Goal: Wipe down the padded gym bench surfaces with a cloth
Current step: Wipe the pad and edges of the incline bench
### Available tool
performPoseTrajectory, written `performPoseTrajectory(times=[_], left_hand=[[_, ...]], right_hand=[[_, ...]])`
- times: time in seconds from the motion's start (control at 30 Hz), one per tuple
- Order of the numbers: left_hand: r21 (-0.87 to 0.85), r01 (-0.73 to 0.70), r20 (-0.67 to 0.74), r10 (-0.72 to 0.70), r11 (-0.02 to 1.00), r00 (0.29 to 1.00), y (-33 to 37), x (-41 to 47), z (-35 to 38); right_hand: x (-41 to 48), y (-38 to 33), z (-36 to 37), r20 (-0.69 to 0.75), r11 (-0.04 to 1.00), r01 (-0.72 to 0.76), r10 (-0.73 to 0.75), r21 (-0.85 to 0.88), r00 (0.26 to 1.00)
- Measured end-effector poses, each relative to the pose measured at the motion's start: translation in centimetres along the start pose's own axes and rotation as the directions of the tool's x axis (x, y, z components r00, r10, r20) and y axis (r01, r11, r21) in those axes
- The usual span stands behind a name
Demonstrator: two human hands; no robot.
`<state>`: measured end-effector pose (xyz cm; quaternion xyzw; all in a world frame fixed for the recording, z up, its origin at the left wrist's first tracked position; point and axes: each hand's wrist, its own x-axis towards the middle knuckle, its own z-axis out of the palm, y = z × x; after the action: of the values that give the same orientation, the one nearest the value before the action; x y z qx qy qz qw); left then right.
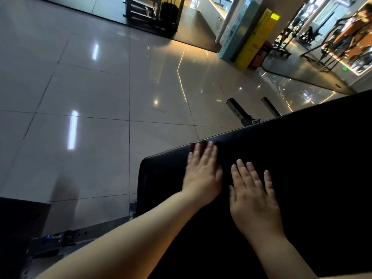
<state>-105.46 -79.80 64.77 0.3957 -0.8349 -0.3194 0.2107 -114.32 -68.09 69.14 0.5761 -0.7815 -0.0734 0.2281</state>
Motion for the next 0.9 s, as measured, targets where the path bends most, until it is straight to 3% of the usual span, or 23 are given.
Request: performPoseTrajectory(times=[0.07,0.1,0.13,0.23,0.27,0.47,0.53,0.57,0.63,0.67,0.73,0.83,0.9], left_hand=[[0.068,-0.228,0.029,0.226,0.971,0.974,0.9,-1.3,0.2],[0.094,-0.263,0.022,0.262,0.960,0.965,0.3,-1.0,0.0],[0.118,-0.227,0.001,0.228,0.967,0.974,-0.6,-0.3,-0.2],[0.068,0.135,-0.005,-0.135,0.988,0.991,-2.9,1.6,-0.8],[0.052,0.179,-0.003,-0.179,0.982,0.984,-2.8,1.3,-0.7],[0.064,-0.223,-0.042,0.226,0.973,0.973,-1.2,-8.3,1.0],[0.089,-0.104,-0.059,0.110,0.991,0.992,-4.4,-7.8,0.9],[0.069,0.051,-0.058,-0.047,0.996,0.997,-5.9,-7.0,0.7],[-0.021,0.343,-0.026,-0.343,0.939,0.939,-7.3,-5.8,-0.1],[-0.031,0.383,-0.030,-0.384,0.923,0.923,-7.1,-5.8,0.0],[-0.016,0.273,-0.059,-0.274,0.962,0.960,-5.2,-7.2,0.8],[-0.068,-0.048,-0.078,0.043,0.997,0.996,-2.4,-12.4,1.6],[-0.046,-0.118,-0.064,0.115,0.992,0.991,-3.2,-15.0,1.9]], right_hand=[[-0.6,0.6,-0.1,-0.007,0.999,0.039,-0.039,0.007,0.999],[-0.8,0.9,-0.2,-0.009,0.998,0.054,-0.054,0.011,0.999],[-1.0,1.2,-0.4,-0.010,0.998,0.062,-0.062,0.017,0.998],[-1.3,1.4,-0.7,-0.004,0.997,0.077,-0.077,0.030,0.997],[-1.3,1.3,-0.7,-0.004,0.996,0.081,-0.081,0.031,0.997],[-1.7,0.9,-0.3,-0.003,0.993,0.104,-0.104,0.055,0.995],[-1.6,0.9,-0.4,0.003,0.992,0.117,-0.117,0.052,0.993],[-1.6,0.8,-0.5,0.012,0.991,0.126,-0.127,0.047,0.992],[-1.7,0.8,-0.6,0.025,0.987,0.157,-0.158,0.034,0.987],[-1.8,0.7,-0.6,0.029,0.983,0.181,-0.182,0.031,0.983],[-2.0,0.5,-0.5,0.031,0.968,0.248,-0.249,0.034,0.968],[-2.4,0.0,-0.4,0.028,0.940,0.338,-0.339,0.034,0.940],[-2.7,-0.4,-0.2,0.029,0.930,0.365,-0.366,0.038,0.930]])
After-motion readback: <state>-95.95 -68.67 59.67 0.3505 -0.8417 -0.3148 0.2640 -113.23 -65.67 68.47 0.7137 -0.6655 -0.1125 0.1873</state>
